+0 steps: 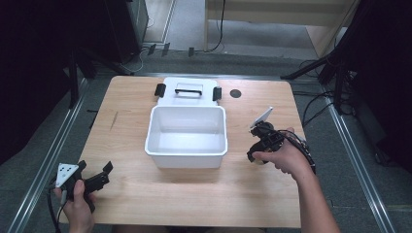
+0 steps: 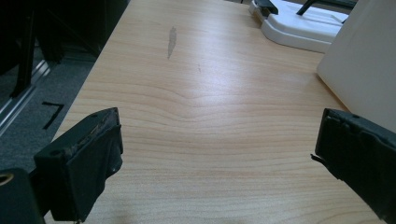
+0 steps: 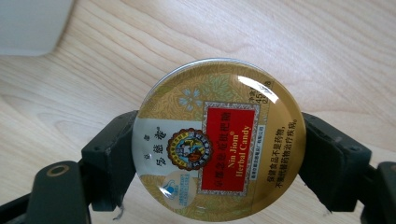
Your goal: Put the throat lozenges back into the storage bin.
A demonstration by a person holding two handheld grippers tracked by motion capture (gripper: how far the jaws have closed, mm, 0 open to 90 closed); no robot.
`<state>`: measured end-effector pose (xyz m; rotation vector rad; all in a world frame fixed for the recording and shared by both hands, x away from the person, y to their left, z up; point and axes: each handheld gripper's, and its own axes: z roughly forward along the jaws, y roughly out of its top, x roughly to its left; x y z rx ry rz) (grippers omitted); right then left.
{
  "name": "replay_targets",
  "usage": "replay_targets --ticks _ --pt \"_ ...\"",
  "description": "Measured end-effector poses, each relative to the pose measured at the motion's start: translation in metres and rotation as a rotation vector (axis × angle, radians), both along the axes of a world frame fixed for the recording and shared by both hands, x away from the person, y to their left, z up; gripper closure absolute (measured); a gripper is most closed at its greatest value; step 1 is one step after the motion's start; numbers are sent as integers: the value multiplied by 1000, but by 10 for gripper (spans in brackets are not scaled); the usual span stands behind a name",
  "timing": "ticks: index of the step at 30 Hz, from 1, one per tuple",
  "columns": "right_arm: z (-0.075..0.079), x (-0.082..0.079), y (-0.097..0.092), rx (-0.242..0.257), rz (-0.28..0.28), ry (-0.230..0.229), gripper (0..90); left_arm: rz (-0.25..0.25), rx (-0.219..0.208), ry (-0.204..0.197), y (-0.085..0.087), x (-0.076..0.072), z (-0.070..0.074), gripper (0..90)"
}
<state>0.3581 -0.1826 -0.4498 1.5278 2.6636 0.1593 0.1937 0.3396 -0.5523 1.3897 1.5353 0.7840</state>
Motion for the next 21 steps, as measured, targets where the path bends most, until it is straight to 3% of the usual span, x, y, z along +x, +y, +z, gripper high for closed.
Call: replay_targets --ticks 21 --pt "49 15 30 -2 77 -45 205 -3 -1 3 0 0 0 16"
